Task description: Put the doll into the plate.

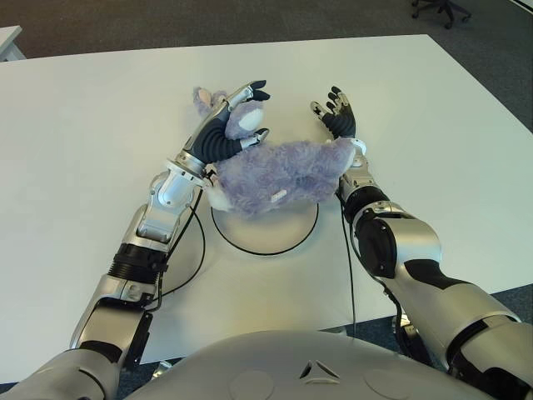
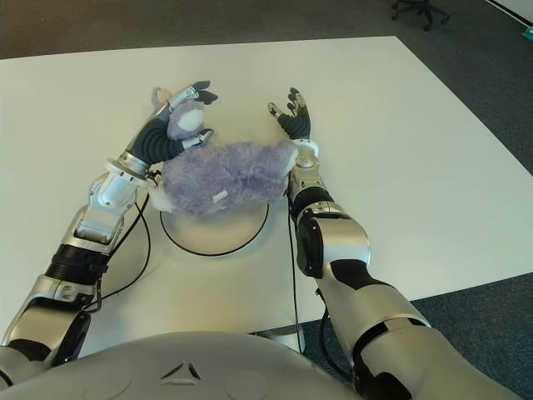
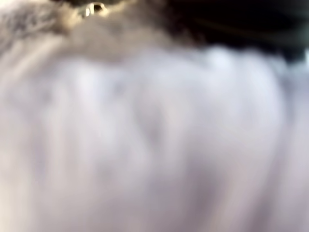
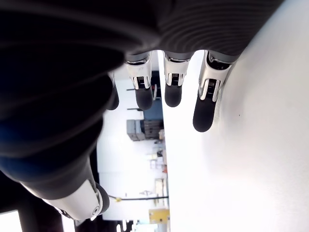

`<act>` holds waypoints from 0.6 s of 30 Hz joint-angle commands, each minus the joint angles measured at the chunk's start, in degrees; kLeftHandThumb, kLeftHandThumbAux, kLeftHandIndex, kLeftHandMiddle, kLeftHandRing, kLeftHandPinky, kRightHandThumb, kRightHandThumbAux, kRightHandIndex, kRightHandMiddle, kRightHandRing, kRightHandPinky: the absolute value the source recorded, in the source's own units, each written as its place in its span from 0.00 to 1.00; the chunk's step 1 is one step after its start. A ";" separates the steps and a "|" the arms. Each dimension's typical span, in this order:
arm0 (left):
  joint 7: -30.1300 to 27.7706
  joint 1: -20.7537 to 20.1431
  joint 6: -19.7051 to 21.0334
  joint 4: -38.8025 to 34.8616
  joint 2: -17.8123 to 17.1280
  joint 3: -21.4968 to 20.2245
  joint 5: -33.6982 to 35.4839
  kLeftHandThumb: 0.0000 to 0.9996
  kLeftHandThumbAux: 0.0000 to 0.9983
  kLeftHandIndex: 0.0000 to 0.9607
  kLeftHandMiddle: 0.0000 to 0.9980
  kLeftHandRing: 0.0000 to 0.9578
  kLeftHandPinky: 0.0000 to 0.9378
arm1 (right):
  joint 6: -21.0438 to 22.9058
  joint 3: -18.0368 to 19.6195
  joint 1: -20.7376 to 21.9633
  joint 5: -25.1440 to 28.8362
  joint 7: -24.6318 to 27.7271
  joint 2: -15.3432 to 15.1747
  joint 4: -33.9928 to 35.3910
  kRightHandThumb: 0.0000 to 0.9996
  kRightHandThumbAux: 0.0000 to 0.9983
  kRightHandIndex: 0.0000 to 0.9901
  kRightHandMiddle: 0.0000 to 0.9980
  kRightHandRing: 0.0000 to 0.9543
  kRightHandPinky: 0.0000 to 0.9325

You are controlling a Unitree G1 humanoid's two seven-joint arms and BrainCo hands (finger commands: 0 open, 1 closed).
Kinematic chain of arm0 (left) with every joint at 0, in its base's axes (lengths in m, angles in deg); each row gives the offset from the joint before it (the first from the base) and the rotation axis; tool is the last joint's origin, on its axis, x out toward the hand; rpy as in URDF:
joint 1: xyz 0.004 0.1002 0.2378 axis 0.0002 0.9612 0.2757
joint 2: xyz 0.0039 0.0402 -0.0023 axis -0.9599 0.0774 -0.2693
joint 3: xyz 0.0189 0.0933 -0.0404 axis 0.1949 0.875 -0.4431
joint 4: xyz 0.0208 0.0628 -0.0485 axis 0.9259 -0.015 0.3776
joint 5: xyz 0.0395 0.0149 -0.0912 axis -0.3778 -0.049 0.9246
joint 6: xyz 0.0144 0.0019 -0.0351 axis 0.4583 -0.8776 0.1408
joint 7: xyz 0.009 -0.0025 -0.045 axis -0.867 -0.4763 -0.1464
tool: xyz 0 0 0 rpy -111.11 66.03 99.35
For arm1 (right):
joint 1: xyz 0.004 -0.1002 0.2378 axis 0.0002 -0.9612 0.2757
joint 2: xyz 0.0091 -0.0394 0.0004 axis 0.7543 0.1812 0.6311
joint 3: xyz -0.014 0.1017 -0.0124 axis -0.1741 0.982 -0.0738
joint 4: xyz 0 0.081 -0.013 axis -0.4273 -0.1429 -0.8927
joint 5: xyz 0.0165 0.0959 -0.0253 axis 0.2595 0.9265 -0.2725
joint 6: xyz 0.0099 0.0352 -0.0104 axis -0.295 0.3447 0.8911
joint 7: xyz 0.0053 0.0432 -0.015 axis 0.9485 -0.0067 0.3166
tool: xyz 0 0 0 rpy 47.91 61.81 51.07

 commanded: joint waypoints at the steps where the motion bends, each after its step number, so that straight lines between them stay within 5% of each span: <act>1: -0.44 0.18 -0.18 1.22 -0.59 0.06 -0.87 0.34 0.52 0.07 0.21 0.21 0.20 | 3.08 -0.09 -3.19 0.13 -0.17 1.01 -2.45 0.39 0.79 0.06 0.02 0.00 0.00; 18: -1.84 0.94 -2.89 0.31 -0.82 -0.49 2.14 0.33 0.55 0.05 0.21 0.21 0.17 | 3.18 -0.10 -3.01 0.17 -0.37 1.15 -2.46 0.40 0.78 0.06 0.01 0.00 0.00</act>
